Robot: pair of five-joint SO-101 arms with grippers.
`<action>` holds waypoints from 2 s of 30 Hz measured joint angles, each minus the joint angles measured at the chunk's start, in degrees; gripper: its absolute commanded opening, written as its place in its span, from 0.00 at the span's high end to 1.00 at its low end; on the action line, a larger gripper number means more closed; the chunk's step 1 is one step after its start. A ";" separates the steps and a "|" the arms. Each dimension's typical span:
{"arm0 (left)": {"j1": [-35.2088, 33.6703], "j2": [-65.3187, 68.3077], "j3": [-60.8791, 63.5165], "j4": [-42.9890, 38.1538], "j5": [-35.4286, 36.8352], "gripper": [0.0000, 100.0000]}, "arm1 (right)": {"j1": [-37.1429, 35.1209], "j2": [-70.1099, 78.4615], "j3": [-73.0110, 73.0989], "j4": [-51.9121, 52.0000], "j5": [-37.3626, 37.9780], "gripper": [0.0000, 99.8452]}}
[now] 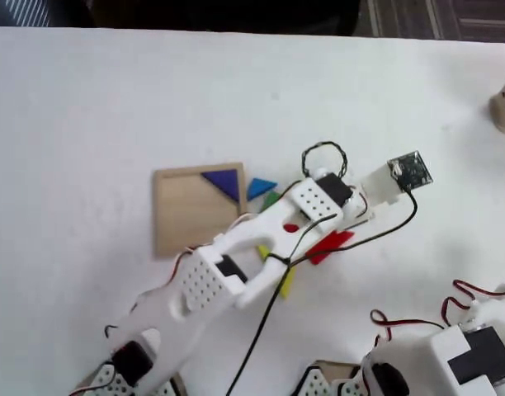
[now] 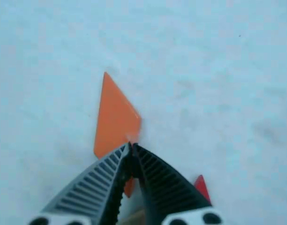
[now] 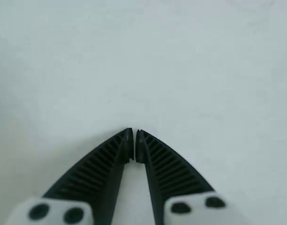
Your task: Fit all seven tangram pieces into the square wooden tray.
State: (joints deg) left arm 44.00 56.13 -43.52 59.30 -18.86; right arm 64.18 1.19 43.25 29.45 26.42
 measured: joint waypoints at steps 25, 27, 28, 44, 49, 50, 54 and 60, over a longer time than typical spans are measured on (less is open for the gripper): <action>-4.48 10.73 -13.71 -10.55 0.00 0.70 | 0.00 -0.09 0.53 0.97 2.55 0.98; -4.40 12.75 -15.65 -9.14 0.00 0.70 | 0.00 -0.09 1.05 0.97 2.55 0.98; -4.40 13.54 -17.05 -8.35 0.00 0.70 | 0.00 -0.09 1.14 0.97 2.55 0.98; -4.66 16.18 -30.07 18.02 -3.08 0.70 | 0.00 -0.62 1.32 5.63 6.59 0.98; -4.48 16.09 -30.68 19.16 -3.08 0.70 | 0.00 -0.62 1.32 5.63 6.59 0.98; -4.48 16.18 -31.30 19.16 -3.08 0.70 | 0.00 -0.62 1.32 5.63 6.59 0.98; -4.40 16.79 -35.78 14.15 4.04 0.70 | 0.00 -0.62 1.32 5.63 6.59 0.98; -5.80 16.79 -40.79 7.47 22.15 0.87 | -0.09 -0.62 1.32 5.63 6.59 0.98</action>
State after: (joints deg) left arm 38.20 72.92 -84.31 66.77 3.30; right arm 64.09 0.57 44.57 35.08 33.01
